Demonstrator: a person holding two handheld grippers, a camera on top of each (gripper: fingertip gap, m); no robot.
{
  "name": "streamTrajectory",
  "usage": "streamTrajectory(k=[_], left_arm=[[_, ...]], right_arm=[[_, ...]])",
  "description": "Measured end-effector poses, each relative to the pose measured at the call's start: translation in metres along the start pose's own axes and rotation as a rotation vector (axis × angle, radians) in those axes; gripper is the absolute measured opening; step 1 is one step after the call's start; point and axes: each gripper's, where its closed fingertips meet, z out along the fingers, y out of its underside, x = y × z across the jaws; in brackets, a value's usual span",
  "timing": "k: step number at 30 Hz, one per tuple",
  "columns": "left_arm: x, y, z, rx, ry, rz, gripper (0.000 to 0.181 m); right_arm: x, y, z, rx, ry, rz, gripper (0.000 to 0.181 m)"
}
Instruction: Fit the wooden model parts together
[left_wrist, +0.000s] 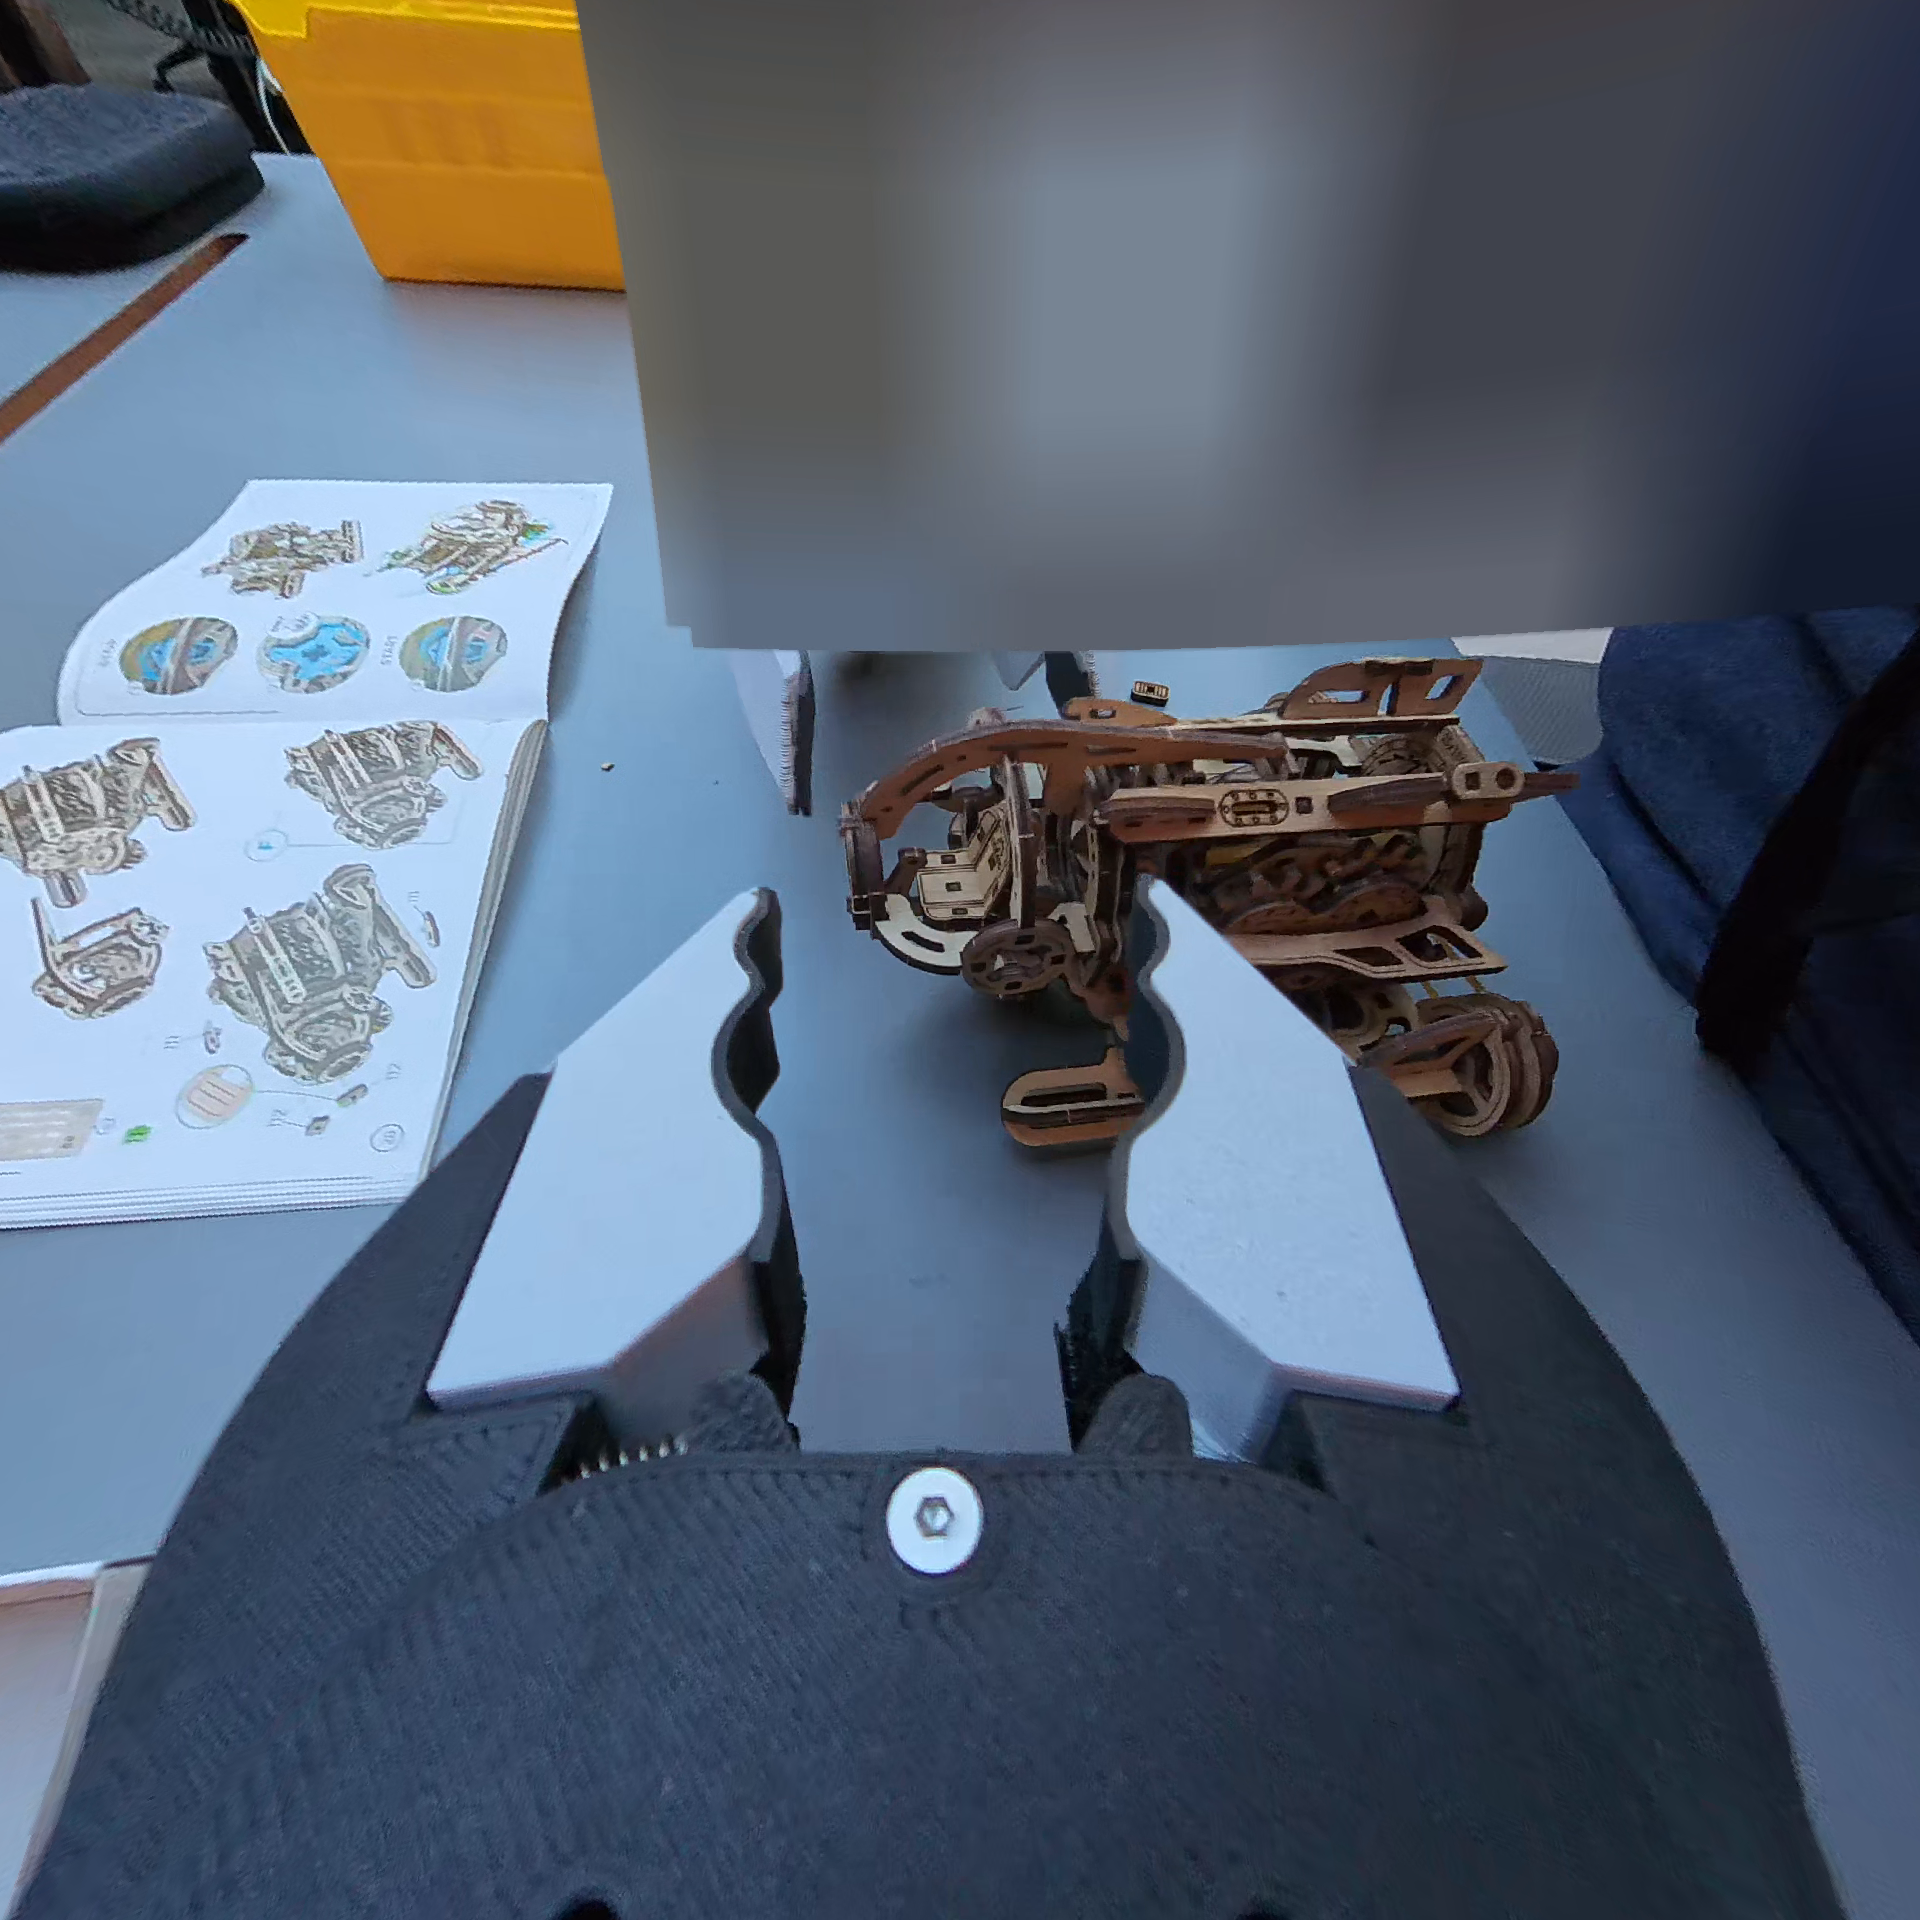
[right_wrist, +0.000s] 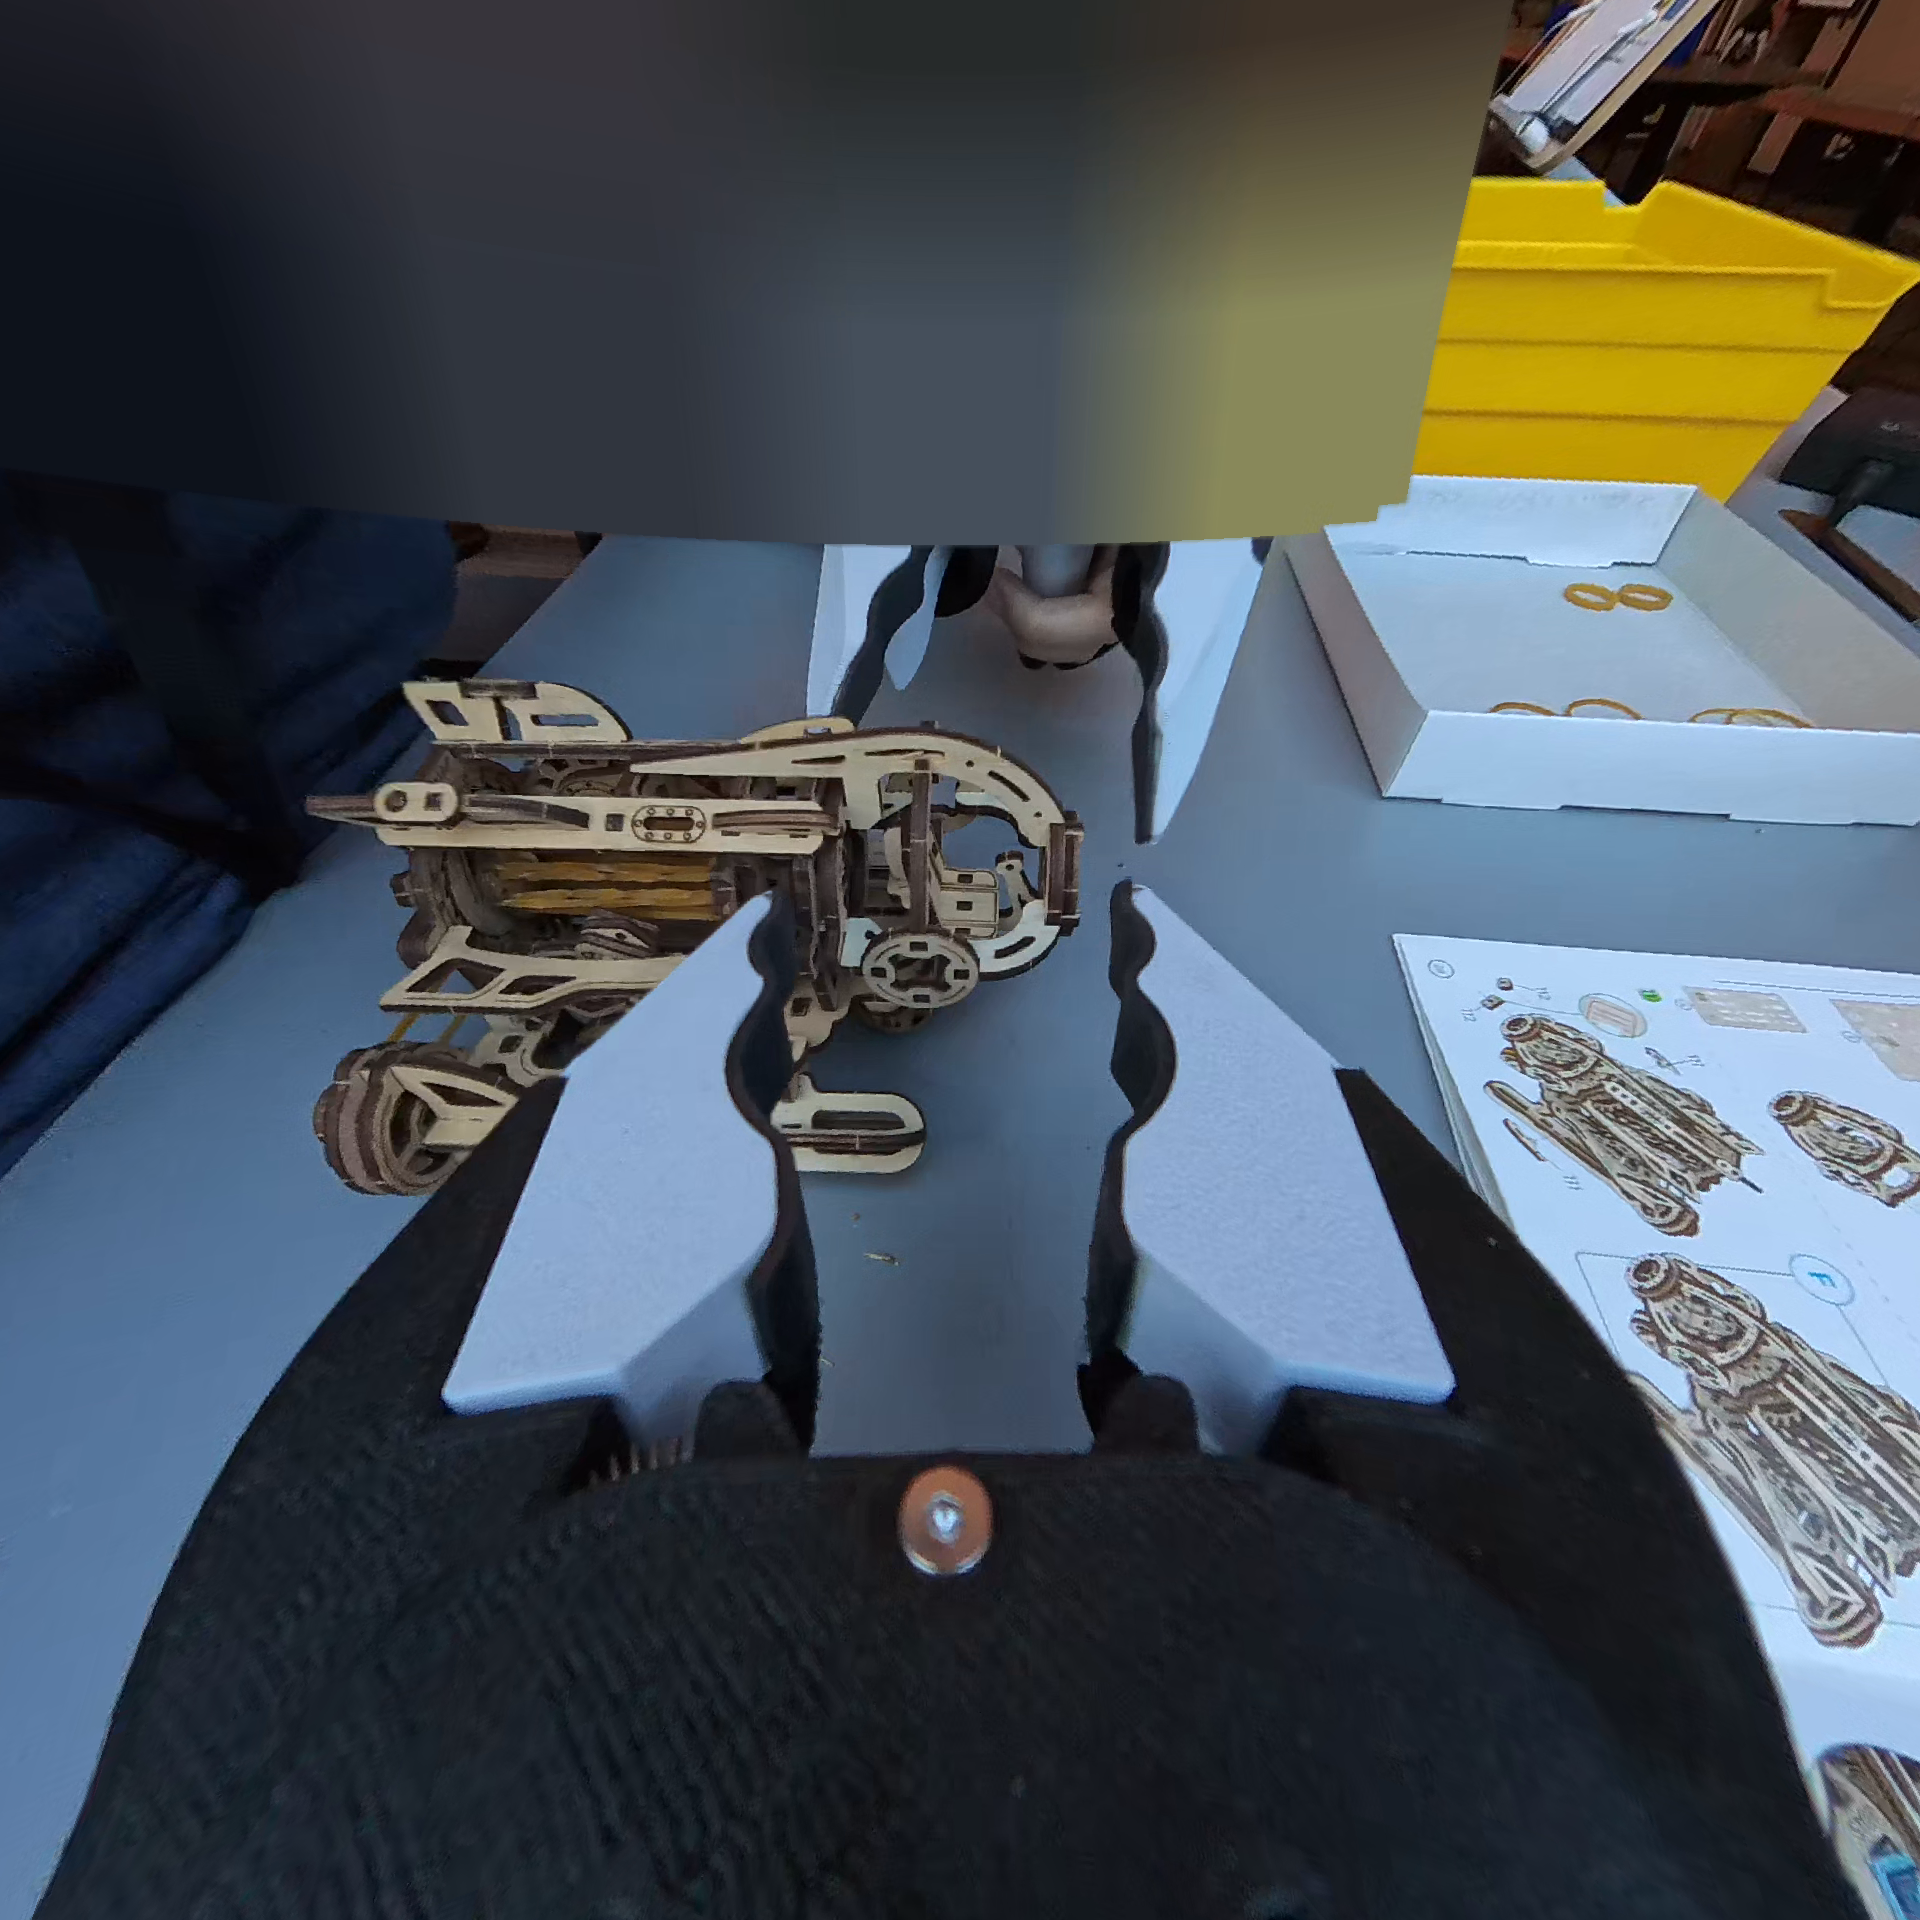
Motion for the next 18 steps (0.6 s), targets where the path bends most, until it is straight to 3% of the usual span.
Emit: streamTrajectory(k=[7, 18], left_arm=[[0.0054, 0.0034, 0.0029, -0.038, 0.008, -0.015, 0.052], [0.0092, -0.0013, 0.0079, -0.022, -0.057, 0.119, 0.051]], right_arm=[[-0.0019, 0.0039, 0.0053, -0.007, -0.028, 0.018, 0.055], [-0.0071, 0.0032, -0.0004, 0.009, 0.047, 0.012, 0.055]])
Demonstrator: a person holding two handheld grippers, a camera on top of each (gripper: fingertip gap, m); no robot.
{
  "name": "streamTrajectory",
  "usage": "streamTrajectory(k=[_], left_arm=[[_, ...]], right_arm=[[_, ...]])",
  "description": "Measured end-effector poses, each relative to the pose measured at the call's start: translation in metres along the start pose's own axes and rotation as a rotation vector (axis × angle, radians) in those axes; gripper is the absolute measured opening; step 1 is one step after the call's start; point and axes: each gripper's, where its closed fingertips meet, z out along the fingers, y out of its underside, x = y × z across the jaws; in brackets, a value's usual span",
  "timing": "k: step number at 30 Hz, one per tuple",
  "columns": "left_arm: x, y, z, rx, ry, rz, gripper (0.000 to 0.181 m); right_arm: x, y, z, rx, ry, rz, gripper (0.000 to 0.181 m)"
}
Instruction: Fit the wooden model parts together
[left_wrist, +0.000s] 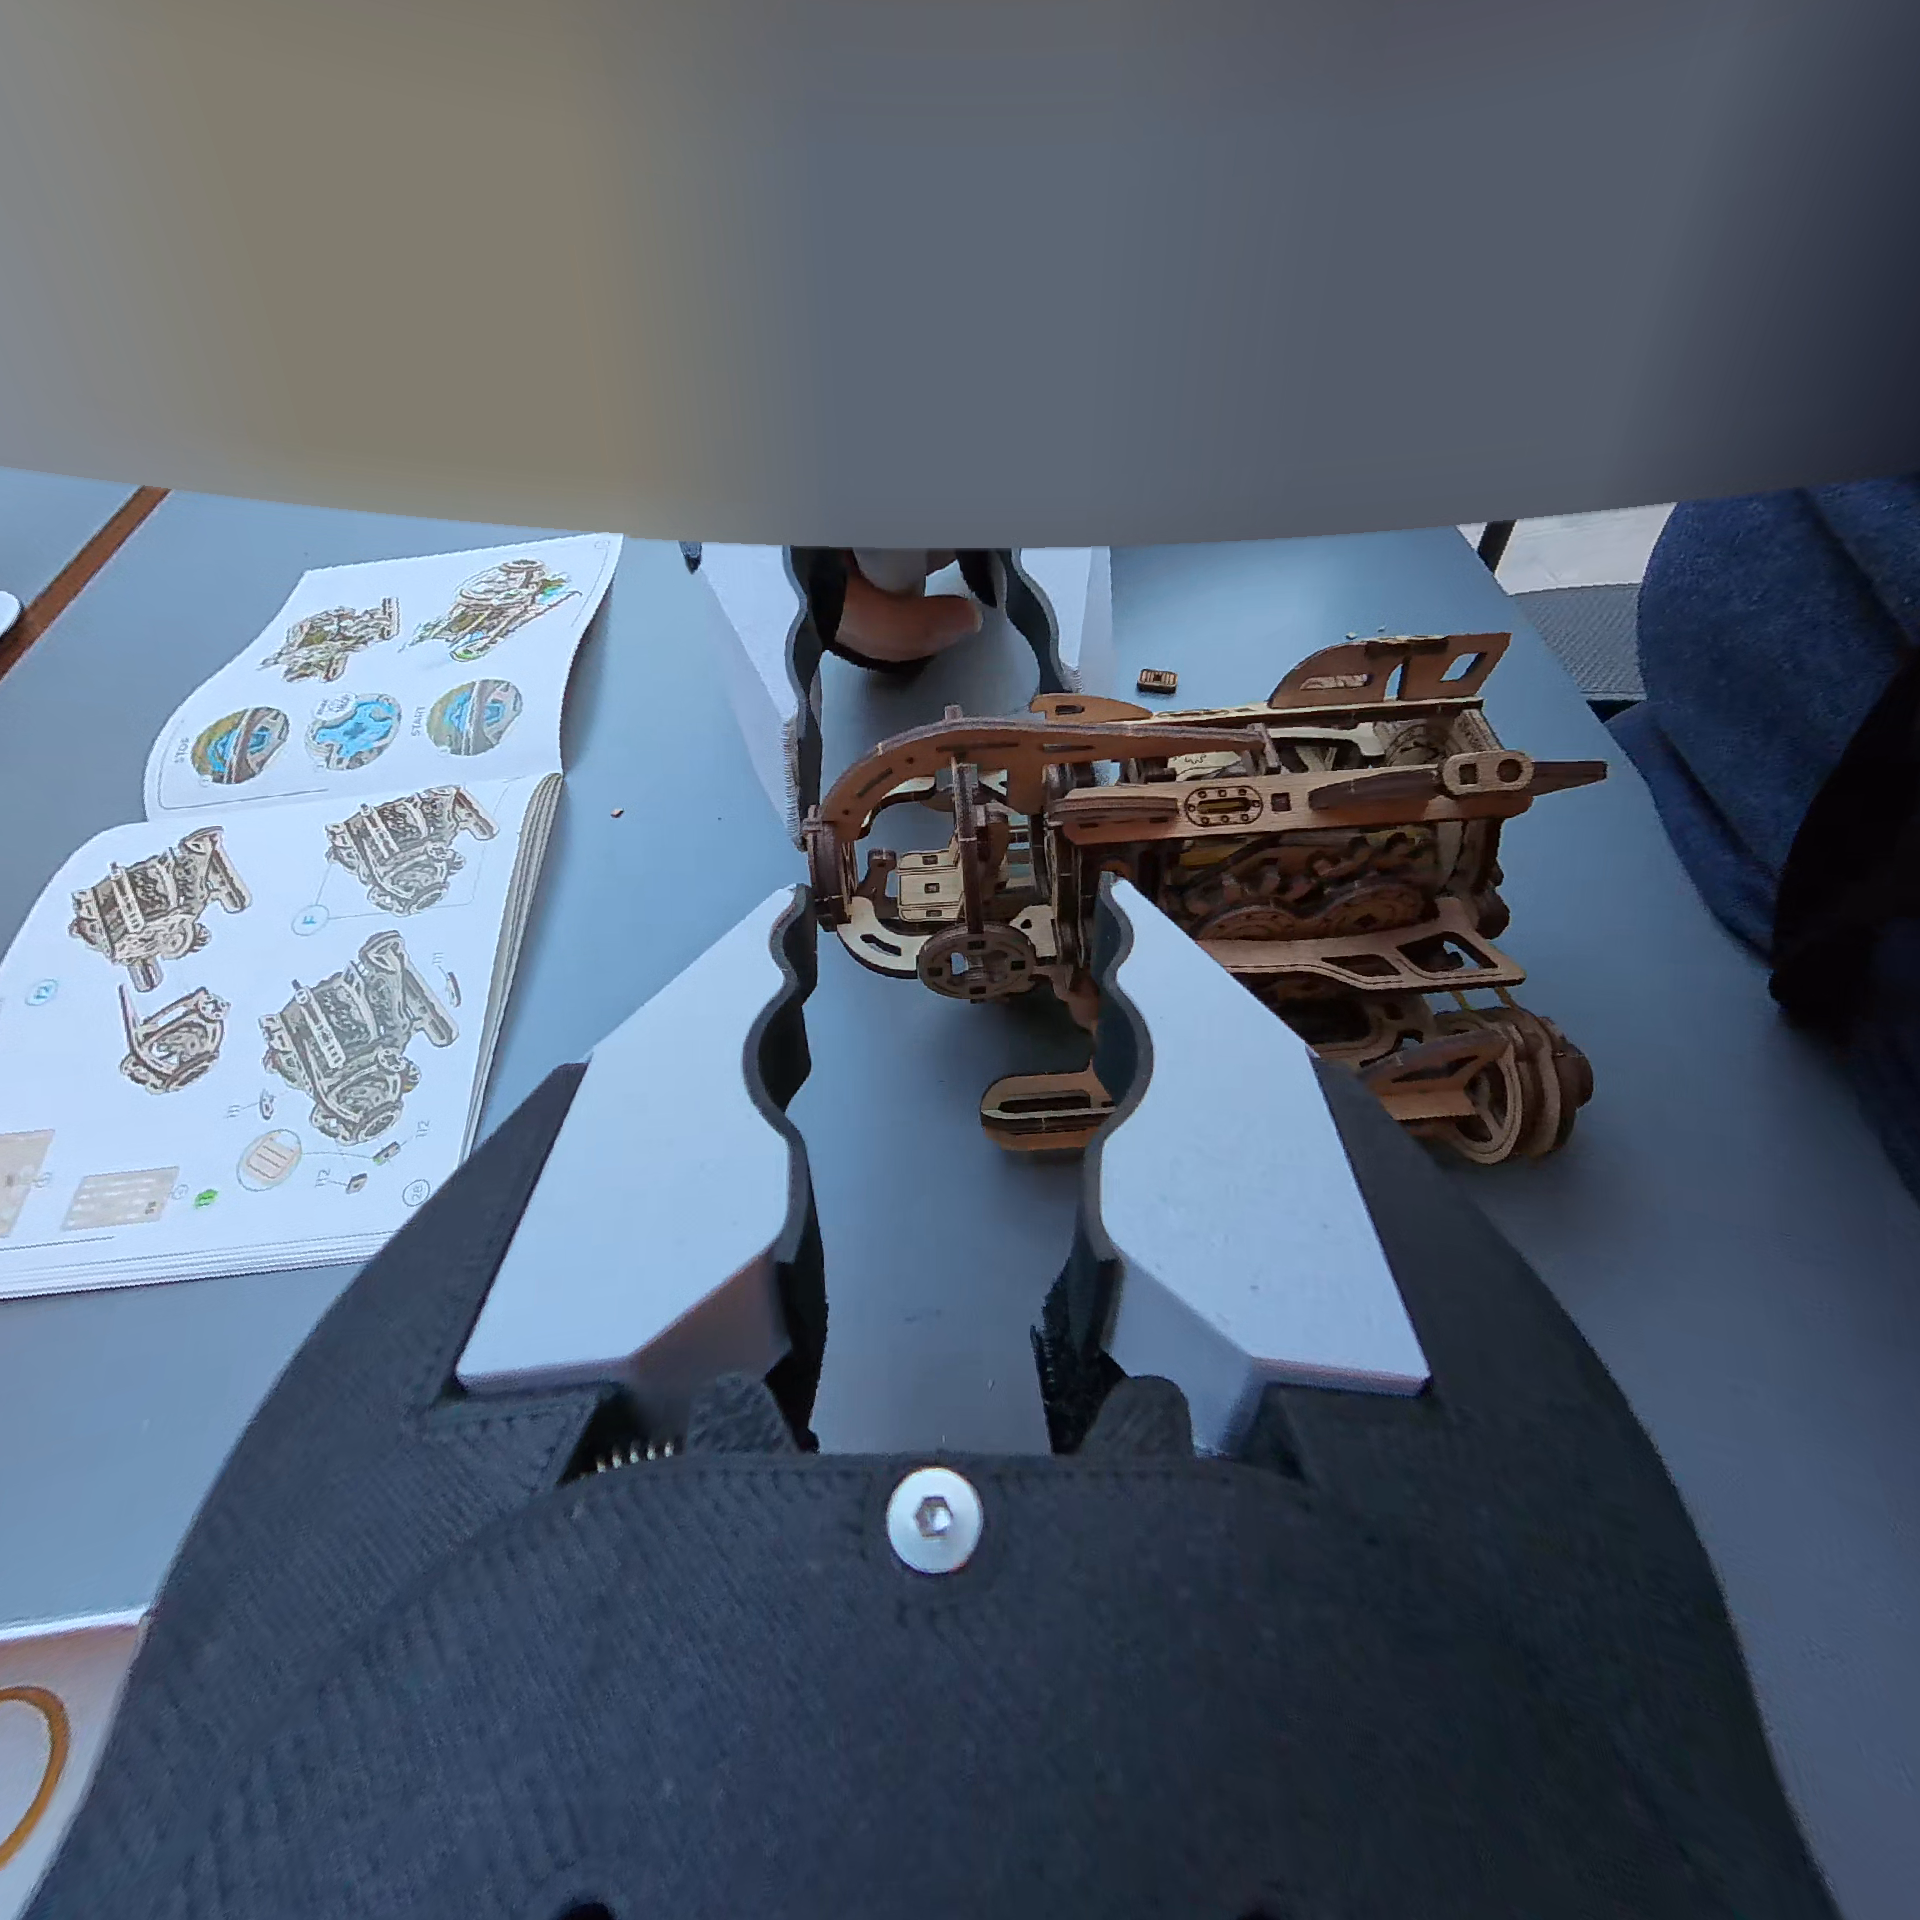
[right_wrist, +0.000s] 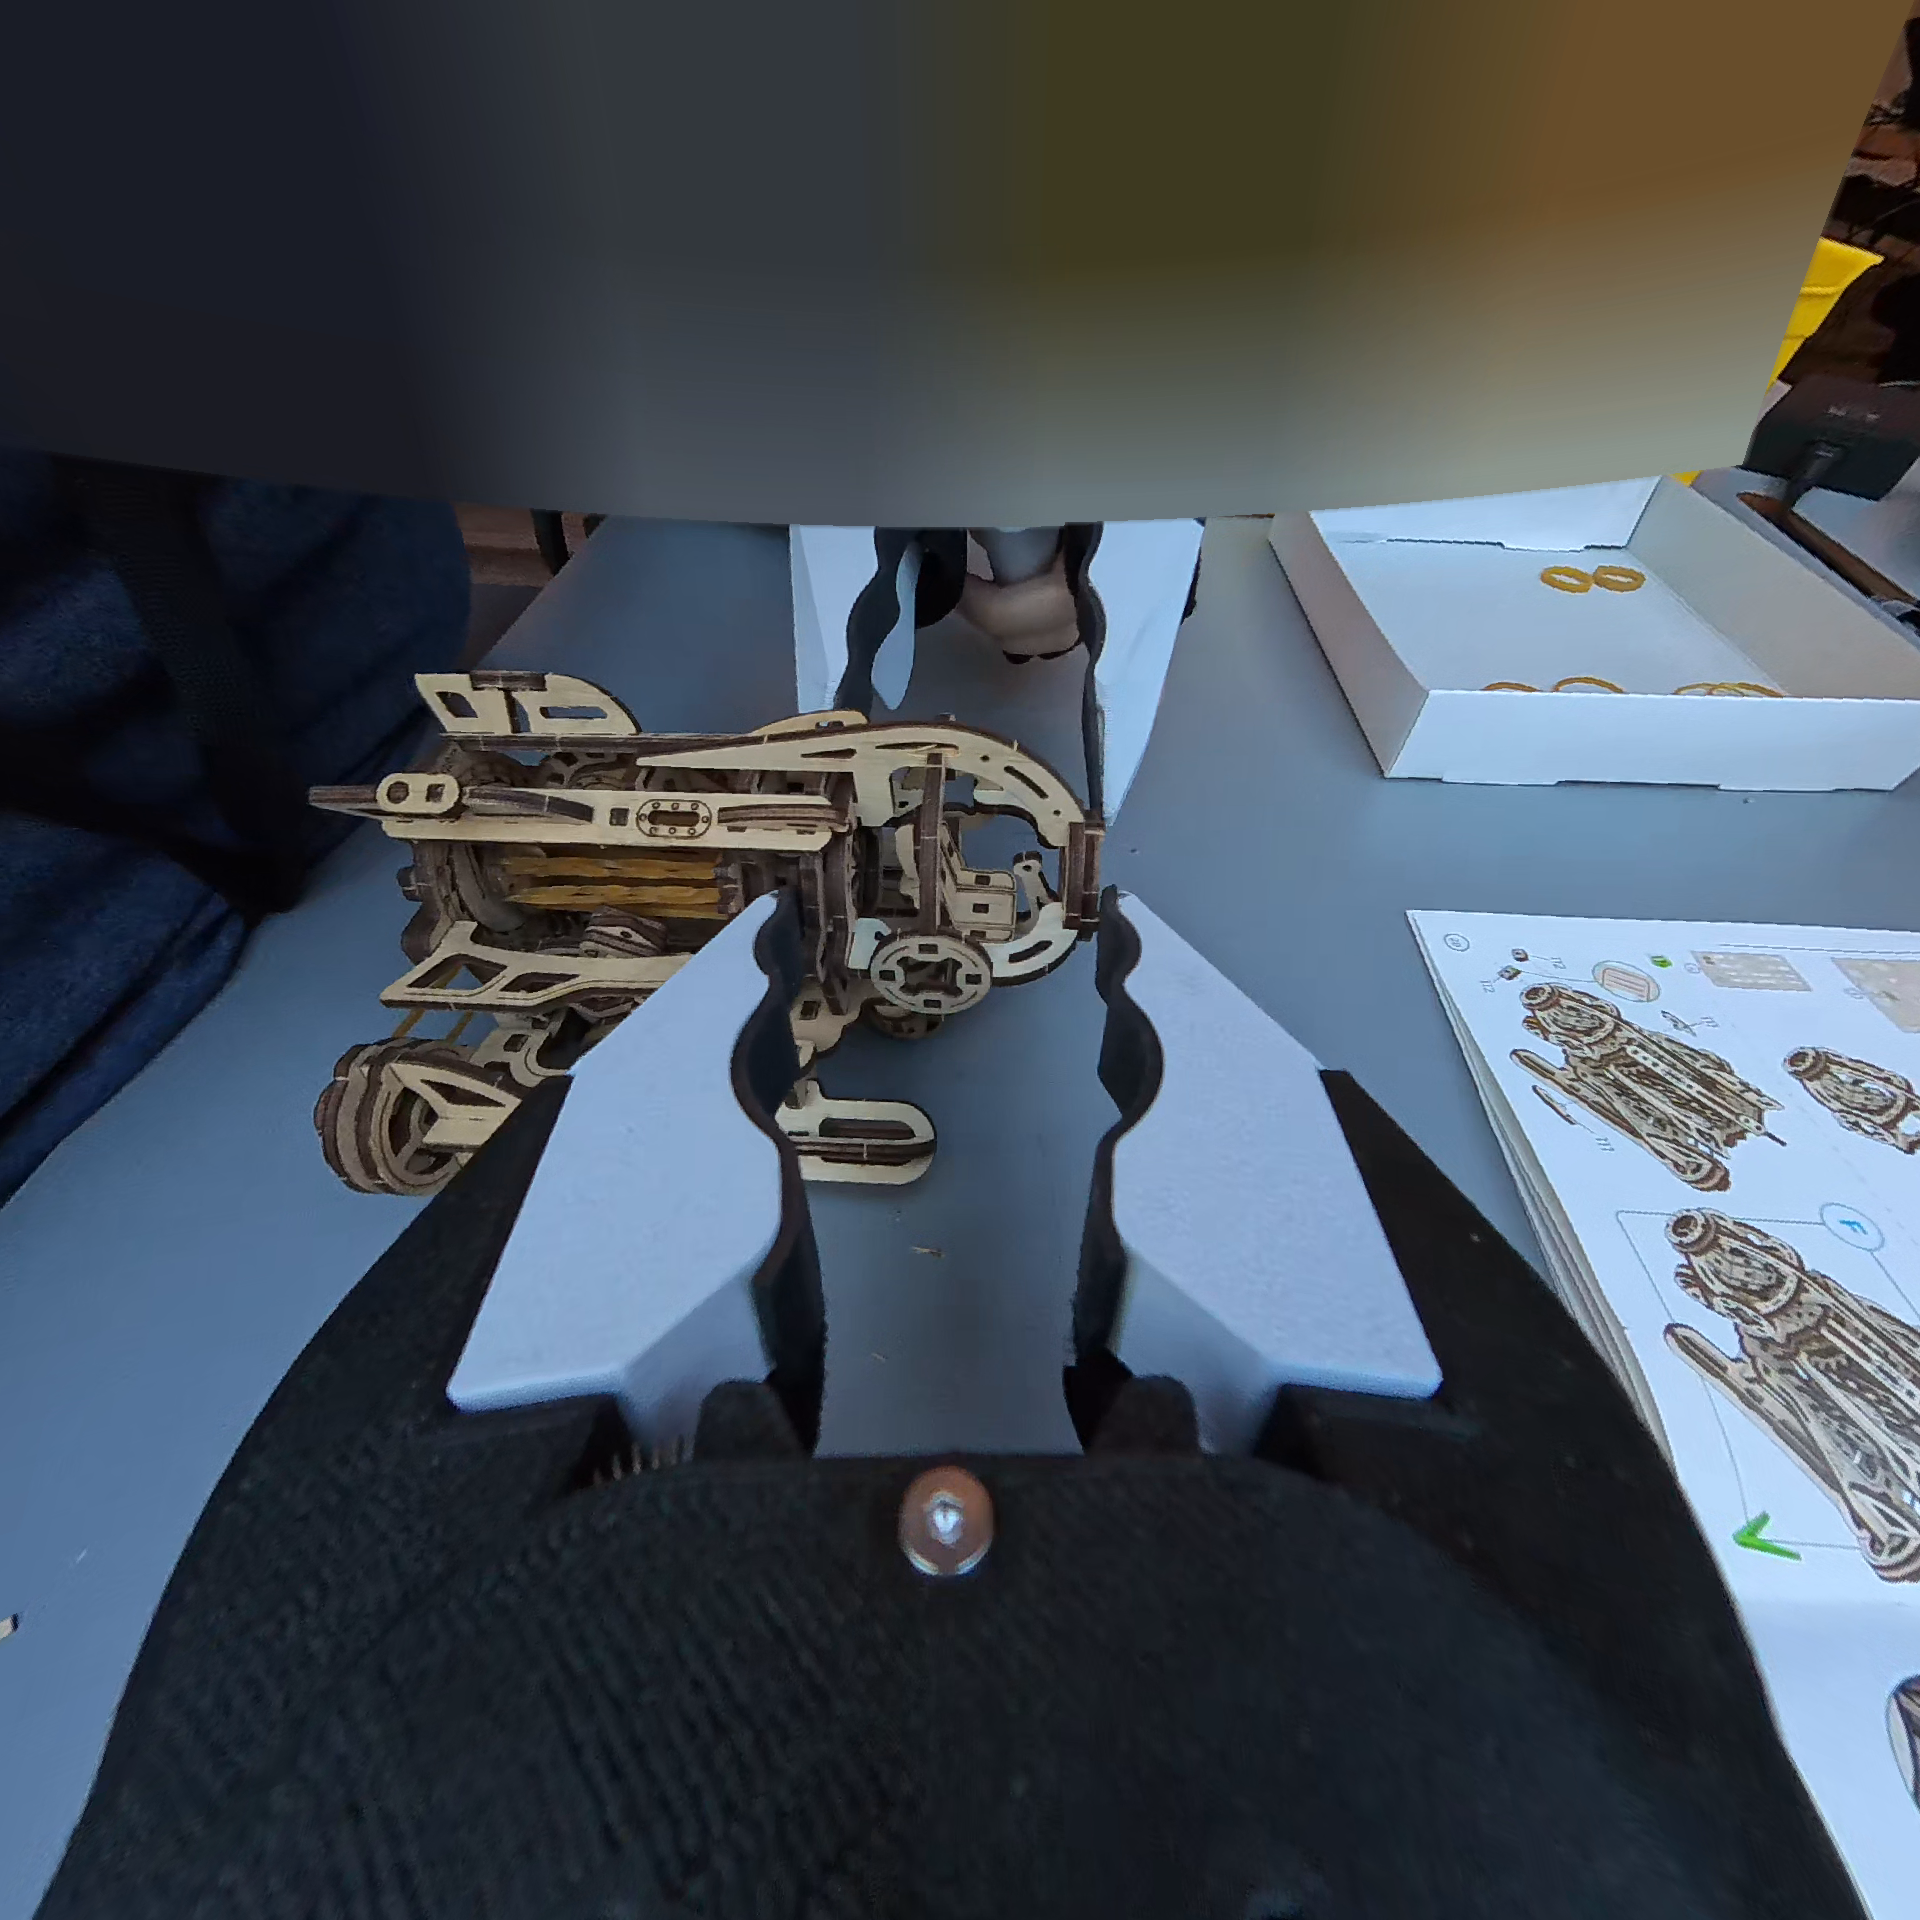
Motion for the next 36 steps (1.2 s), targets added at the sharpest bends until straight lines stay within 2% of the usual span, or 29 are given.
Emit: streamTrajectory(k=[18, 26, 36], left_arm=[[0.004, -0.004, 0.002, 0.042, -0.013, 0.071, 0.051], [0.005, -0.004, 0.003, 0.061, -0.008, 0.07, 0.052], [0.004, -0.003, 0.003, 0.068, -0.007, 0.061, 0.052]], right_arm=[[-0.007, -0.001, -0.004, -0.008, 0.022, -0.06, 0.057], [-0.007, -0.002, -0.005, -0.02, 0.014, -0.013, 0.055], [-0.005, -0.002, -0.016, -0.048, 0.051, -0.097, 0.052]])
